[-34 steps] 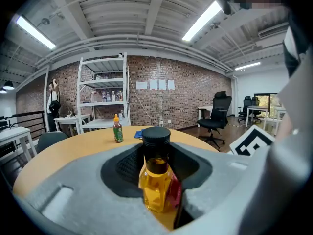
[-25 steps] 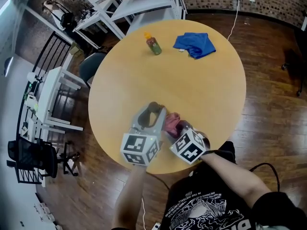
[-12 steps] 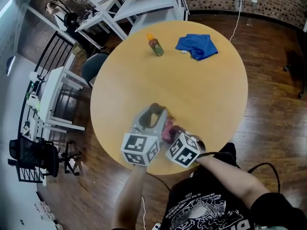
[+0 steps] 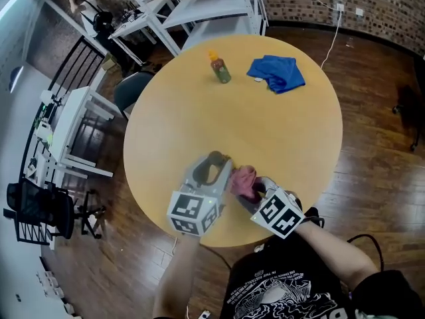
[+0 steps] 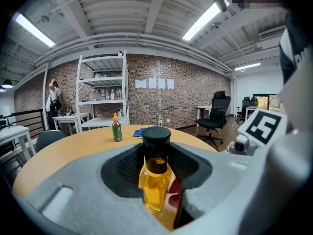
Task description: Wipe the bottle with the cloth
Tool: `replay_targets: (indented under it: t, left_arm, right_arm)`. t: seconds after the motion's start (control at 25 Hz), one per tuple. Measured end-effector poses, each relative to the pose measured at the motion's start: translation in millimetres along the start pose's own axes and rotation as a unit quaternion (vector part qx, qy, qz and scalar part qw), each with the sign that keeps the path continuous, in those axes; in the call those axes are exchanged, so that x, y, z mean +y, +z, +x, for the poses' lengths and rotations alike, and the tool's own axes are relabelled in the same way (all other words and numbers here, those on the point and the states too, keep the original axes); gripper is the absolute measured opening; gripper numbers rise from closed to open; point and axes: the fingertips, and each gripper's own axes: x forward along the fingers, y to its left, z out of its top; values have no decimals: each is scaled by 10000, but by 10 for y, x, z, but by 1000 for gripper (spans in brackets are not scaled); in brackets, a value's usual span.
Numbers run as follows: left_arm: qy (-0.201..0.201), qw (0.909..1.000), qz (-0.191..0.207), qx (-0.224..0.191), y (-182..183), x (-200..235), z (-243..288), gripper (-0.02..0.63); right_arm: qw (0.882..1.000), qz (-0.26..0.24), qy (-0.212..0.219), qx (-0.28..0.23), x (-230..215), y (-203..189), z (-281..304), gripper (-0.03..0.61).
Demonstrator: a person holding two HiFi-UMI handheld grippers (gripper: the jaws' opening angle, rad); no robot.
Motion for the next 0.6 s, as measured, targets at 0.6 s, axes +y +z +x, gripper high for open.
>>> replay_targets:
  t: [0.6]
  left_arm:
    - [66, 9996, -125, 249, 0, 37, 5, 160]
  right_arm:
    - [9987, -155, 118, 472, 296, 105, 867, 104]
